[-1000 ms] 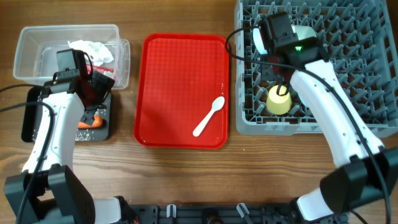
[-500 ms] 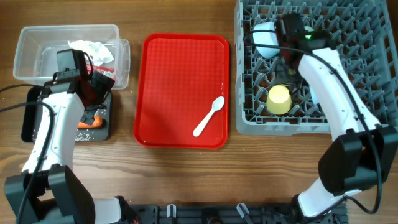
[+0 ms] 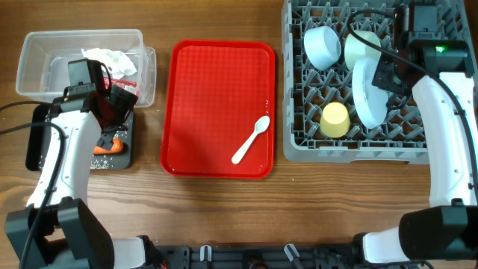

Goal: Sort waste into correct bins and load items into the dishwasher rack
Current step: 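Stand the blue plate upright in the rack and release it, then reach the right gripper to the white spoon on the red tray and grasp it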

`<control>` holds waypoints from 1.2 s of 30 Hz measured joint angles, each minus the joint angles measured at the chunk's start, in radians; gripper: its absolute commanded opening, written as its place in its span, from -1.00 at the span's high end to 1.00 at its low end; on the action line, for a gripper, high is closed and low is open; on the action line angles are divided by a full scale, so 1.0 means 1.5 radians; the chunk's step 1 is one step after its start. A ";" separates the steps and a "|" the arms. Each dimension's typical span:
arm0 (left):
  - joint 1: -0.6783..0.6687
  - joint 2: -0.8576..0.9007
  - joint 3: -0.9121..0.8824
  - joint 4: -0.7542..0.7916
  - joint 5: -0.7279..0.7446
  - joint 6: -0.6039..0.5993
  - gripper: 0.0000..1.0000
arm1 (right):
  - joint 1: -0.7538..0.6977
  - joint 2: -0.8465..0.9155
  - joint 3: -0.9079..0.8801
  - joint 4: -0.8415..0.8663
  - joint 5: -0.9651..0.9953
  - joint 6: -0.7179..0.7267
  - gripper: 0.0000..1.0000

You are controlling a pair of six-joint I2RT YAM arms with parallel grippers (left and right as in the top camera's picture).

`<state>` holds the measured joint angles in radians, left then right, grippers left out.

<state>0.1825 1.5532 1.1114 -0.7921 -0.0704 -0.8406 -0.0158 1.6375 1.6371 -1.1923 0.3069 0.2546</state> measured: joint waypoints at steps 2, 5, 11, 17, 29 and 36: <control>0.000 0.000 0.000 0.000 0.000 0.000 -1.00 | 0.010 0.000 0.000 0.017 -0.045 -0.022 0.37; 0.000 0.000 0.000 0.000 0.000 0.000 -1.00 | 0.045 -0.002 0.000 0.036 -0.083 -0.039 0.29; 0.000 0.000 0.000 0.000 0.000 0.000 -1.00 | 0.152 -0.013 0.000 0.048 -0.121 -0.055 0.24; 0.000 0.000 0.000 0.000 0.000 0.000 -1.00 | 0.156 0.048 0.002 0.012 -0.120 -0.055 0.24; 0.000 0.000 0.000 0.000 0.000 0.000 -1.00 | 0.303 0.080 0.001 0.094 -0.247 0.008 0.20; 0.000 0.000 0.000 0.000 0.000 0.000 -1.00 | 0.420 0.079 -0.145 0.231 -0.265 0.374 0.41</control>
<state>0.1825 1.5532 1.1114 -0.7921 -0.0704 -0.8406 0.6136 1.7554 1.4193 -0.8463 -0.0902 0.8162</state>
